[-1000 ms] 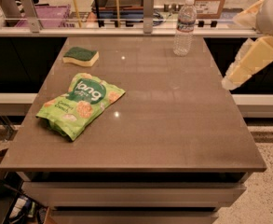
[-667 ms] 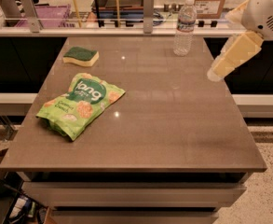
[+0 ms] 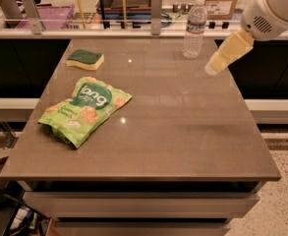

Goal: Move water bottle near green rice chip bag

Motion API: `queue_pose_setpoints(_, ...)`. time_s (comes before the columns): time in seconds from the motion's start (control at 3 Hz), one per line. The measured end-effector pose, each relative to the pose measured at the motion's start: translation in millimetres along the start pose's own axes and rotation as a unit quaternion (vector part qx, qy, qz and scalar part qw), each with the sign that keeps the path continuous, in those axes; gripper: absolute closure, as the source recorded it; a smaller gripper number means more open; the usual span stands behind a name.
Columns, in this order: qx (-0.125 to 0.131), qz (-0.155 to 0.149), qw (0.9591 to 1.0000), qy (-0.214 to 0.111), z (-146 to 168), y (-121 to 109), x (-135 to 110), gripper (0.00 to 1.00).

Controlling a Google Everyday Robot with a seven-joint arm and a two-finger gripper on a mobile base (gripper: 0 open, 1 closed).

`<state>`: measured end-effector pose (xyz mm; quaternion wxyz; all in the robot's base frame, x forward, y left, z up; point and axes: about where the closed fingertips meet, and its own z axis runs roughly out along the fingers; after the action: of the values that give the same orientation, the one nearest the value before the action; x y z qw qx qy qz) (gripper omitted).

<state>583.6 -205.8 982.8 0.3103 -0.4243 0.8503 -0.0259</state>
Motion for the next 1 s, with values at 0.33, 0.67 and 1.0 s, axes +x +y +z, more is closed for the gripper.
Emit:
queue_pose_setpoints(0.33,0.042,0.069,0.9964,0.025,6.8,-28.0,8.1,0.00)
queue_pose_setpoints(0.67,0.042,0.068,0.9965,0.026,6.8,-27.9,8.1,0.00)
queue_pose_setpoints(1.0,0.050,0.074,0.9961,0.003,9.0,-34.7,3.0,0.00)
